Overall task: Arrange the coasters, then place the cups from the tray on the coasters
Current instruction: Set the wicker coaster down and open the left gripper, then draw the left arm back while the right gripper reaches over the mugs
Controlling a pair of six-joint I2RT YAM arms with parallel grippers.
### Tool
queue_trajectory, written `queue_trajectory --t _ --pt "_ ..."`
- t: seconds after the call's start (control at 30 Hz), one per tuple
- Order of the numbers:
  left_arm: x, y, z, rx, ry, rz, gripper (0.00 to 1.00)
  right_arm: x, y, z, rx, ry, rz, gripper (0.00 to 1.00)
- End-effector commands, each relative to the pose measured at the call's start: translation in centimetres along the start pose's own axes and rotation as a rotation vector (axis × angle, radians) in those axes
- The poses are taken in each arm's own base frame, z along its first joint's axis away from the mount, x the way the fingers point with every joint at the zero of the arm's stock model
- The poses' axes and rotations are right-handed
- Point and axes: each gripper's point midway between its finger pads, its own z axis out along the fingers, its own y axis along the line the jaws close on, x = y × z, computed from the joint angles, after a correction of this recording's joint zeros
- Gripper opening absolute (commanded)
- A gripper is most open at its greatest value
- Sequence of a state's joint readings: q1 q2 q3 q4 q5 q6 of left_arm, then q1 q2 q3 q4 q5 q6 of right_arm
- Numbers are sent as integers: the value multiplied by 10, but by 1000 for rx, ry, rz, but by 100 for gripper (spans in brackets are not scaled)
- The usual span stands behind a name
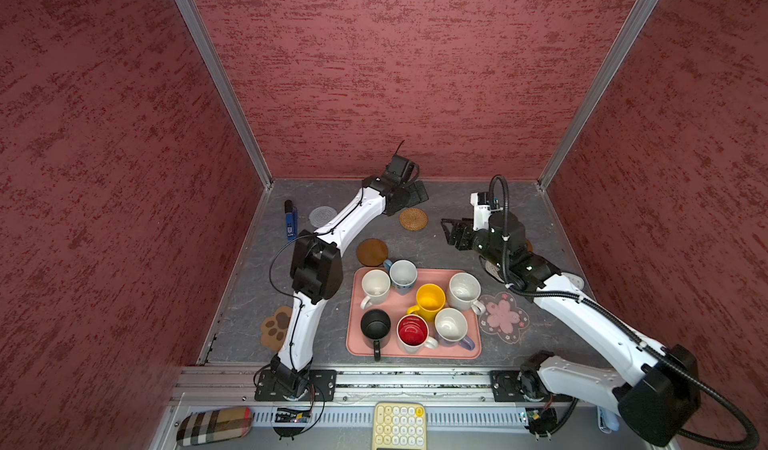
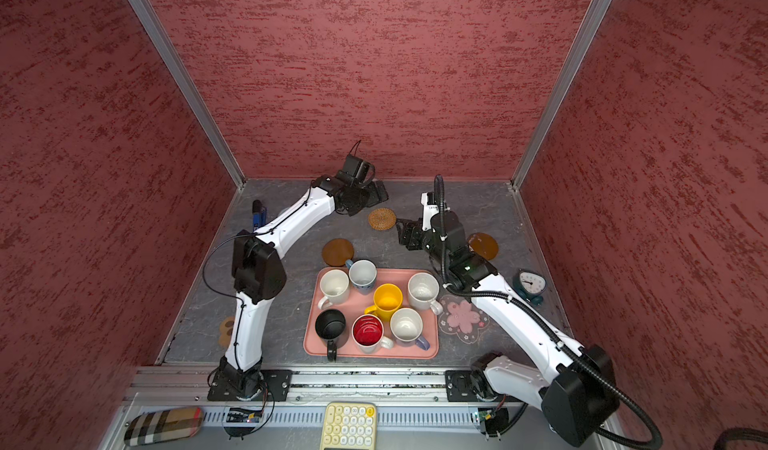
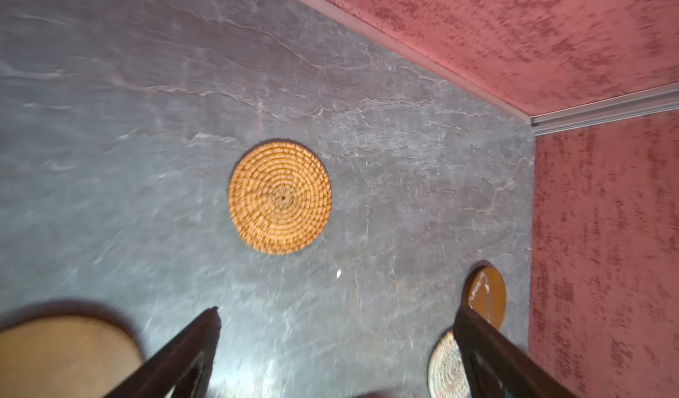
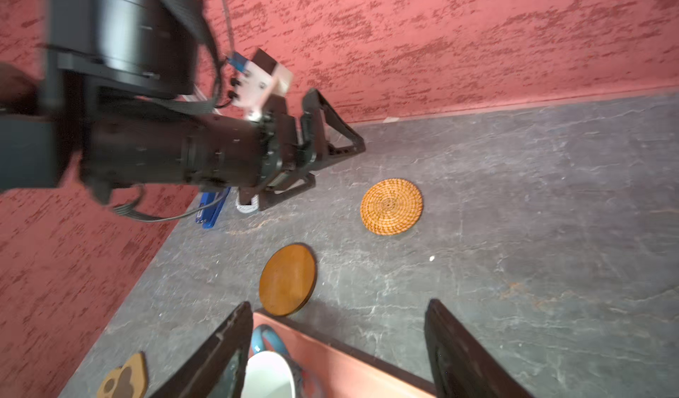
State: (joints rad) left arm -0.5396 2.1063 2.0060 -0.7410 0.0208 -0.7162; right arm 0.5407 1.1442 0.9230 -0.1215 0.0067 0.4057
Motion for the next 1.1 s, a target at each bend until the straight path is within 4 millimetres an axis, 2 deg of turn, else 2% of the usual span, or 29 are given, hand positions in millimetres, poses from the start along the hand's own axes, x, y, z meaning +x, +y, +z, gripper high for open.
queue_trajectory --t 0.0,0.17,0.3,0.5,0.6,0.7,0.8,0.87,0.93,1.07 --pt "-7 23 -15 -23 -75 1 100 -4 10 -4 12 12 4 74" --pt "-2 73 -56 -144 -166 -37 100 4 16 4 50 59 -17 78" --pt "4 110 -82 -142 -219 -104 100 11 22 13 67 87 -13 79" --pt "25 188 -103 -215 -174 -336 100 27 42 33 52 132 -18 79" --pt "37 209 -112 -243 -160 -322 100 35 54 42 47 150 -29 79" --pt "50 233 -128 -399 -152 -271 100 40 66 49 37 161 -43 79" --pt "66 273 -150 -639 -151 -332 100 38 78 53 22 158 -55 79" --pt "76 293 -163 -776 -129 -356 100 46 83 62 22 177 -67 79" --pt "87 303 -166 -834 -88 -355 100 49 88 66 16 184 -73 79" --pt "109 313 -166 -826 -58 -396 100 54 96 70 8 198 -85 79"
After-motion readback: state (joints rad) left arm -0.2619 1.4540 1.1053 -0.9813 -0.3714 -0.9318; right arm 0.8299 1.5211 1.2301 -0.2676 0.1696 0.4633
